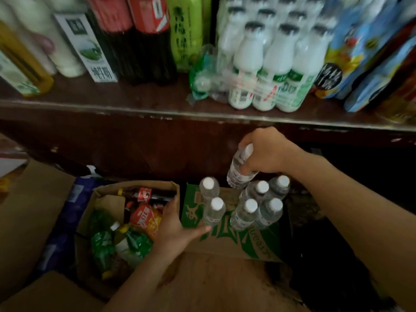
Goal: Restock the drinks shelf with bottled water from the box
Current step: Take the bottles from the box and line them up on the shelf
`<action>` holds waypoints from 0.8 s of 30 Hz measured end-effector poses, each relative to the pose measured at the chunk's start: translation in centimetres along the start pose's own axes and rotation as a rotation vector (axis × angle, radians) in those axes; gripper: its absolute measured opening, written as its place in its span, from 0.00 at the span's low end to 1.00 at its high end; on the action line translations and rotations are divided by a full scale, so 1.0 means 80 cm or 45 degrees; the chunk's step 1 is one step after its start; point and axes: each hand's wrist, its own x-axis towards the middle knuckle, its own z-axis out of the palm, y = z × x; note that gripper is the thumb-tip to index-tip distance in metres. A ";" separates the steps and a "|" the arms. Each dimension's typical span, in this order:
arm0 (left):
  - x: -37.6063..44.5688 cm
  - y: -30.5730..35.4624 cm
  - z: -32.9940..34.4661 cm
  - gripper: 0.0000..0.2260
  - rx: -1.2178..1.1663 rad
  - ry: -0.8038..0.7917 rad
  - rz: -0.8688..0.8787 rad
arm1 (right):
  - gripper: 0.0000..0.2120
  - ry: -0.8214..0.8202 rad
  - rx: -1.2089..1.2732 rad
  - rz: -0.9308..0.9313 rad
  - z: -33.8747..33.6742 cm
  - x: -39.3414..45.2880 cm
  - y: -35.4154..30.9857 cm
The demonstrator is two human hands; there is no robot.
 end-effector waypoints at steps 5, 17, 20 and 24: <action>-0.017 0.191 -0.077 0.52 0.025 -0.115 0.347 | 0.25 -0.031 -0.070 -0.080 -0.176 -0.099 -0.066; -0.124 0.532 -0.249 0.24 -0.368 -0.357 0.729 | 0.27 0.189 0.598 -0.344 -0.480 -0.276 -0.164; -0.138 0.579 -0.280 0.26 -0.398 -0.230 0.738 | 0.39 0.224 0.975 -0.312 -0.475 -0.298 -0.152; -0.143 0.631 -0.302 0.23 -0.392 -0.055 0.769 | 0.43 0.437 0.862 -0.232 -0.420 -0.277 -0.164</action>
